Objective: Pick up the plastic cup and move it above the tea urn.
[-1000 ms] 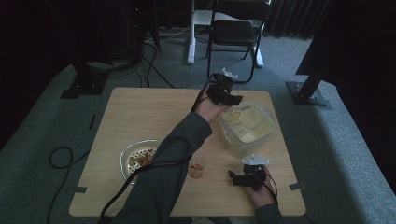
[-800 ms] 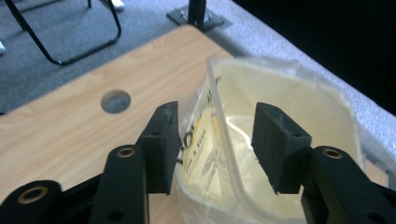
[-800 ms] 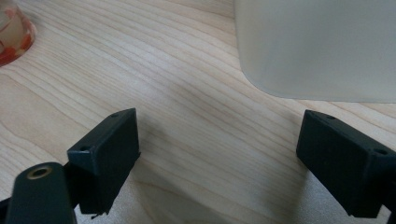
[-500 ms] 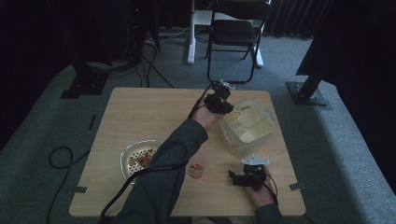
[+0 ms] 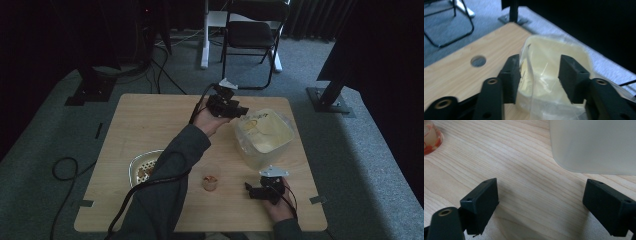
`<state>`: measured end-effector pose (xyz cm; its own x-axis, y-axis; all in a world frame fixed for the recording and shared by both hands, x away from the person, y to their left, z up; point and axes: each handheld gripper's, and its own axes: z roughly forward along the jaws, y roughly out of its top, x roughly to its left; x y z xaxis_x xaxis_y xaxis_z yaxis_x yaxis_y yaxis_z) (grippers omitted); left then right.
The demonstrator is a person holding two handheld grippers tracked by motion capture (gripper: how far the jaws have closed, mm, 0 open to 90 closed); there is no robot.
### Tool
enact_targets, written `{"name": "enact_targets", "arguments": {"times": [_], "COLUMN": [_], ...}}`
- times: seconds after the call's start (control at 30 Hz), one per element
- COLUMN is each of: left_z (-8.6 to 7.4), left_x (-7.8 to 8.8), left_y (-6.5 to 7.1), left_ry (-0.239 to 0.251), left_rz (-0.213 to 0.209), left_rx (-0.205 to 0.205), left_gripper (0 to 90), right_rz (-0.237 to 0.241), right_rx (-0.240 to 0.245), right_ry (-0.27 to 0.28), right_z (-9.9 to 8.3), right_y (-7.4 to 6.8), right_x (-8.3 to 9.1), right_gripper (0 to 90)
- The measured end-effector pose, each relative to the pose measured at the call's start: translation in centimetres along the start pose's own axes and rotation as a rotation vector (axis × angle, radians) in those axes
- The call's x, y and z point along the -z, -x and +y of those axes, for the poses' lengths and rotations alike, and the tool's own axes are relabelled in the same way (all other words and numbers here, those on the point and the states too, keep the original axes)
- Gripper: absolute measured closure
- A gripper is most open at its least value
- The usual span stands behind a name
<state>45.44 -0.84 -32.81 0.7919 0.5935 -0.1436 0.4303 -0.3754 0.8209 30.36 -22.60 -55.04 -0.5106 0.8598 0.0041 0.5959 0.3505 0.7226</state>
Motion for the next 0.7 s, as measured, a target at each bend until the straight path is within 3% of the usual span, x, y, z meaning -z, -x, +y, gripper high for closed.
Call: {"name": "enact_targets", "arguments": {"times": [0.23, 0.37, 0.7], "left_z": [0.6, 0.5, -0.7], "left_x": [2.1, 3.4, 6.7], "left_y": [-0.7, -1.4, -4.4], "left_ry": [0.030, 0.027, 0.025], "left_rz": [0.034, 0.075, 0.175], "left_rx": [-0.008, -0.034, -0.055], "left_gripper": [48.5, 47.4, 45.2], "right_rz": [0.000, 0.000, -0.002], "right_rx": [-0.001, 0.000, -0.004], "right_ry": [0.001, 0.001, 0.006], "right_z": [0.0, 0.0, 0.0], "right_y": [0.0, 0.0, -0.1], "right_x": [0.0, 0.0, 0.0], "right_gripper": [12.7, 12.7, 14.9]}}
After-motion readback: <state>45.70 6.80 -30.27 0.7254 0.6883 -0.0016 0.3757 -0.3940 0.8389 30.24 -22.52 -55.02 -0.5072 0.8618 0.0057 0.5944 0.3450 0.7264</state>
